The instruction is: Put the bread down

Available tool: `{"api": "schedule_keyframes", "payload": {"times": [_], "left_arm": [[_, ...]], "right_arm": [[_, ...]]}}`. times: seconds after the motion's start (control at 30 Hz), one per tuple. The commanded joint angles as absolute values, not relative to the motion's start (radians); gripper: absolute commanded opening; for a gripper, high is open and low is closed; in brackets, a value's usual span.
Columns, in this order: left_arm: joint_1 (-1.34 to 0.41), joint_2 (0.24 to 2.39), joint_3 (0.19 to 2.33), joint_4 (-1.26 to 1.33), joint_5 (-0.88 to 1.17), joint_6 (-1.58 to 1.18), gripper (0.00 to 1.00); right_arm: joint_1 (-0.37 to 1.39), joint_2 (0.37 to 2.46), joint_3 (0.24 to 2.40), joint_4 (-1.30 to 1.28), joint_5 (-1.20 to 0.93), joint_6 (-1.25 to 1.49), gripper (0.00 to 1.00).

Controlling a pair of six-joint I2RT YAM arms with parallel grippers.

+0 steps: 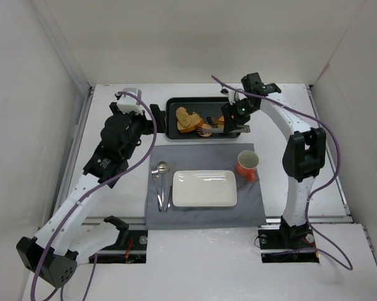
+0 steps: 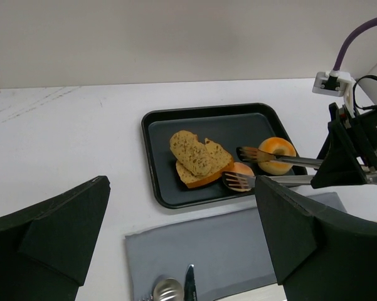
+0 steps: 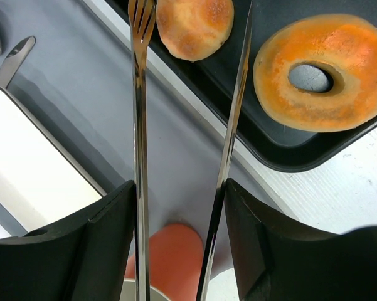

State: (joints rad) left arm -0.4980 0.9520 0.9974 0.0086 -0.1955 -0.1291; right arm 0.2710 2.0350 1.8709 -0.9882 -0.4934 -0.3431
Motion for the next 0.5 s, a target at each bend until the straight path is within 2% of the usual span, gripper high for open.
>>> {"api": "schedule_keyframes", "payload": {"times": [0.0,0.27,0.47], "left_arm": [[-0.505,0.927,1.020,0.060,-0.207,-0.127,1.00],[-0.505,0.927,1.020,0.060,-0.207,-0.127,1.00],[-0.505,0.927,1.020,0.060,-0.207,-0.127,1.00]], "right_arm": [[0.287,2.052,1.927,-1.020,-0.491,-0.336,0.62],[0.296,2.062,1.927,-1.029,-0.472,-0.336,0.59],[0.296,2.062,1.927,-1.029,-0.472,-0.336,0.44]]}}
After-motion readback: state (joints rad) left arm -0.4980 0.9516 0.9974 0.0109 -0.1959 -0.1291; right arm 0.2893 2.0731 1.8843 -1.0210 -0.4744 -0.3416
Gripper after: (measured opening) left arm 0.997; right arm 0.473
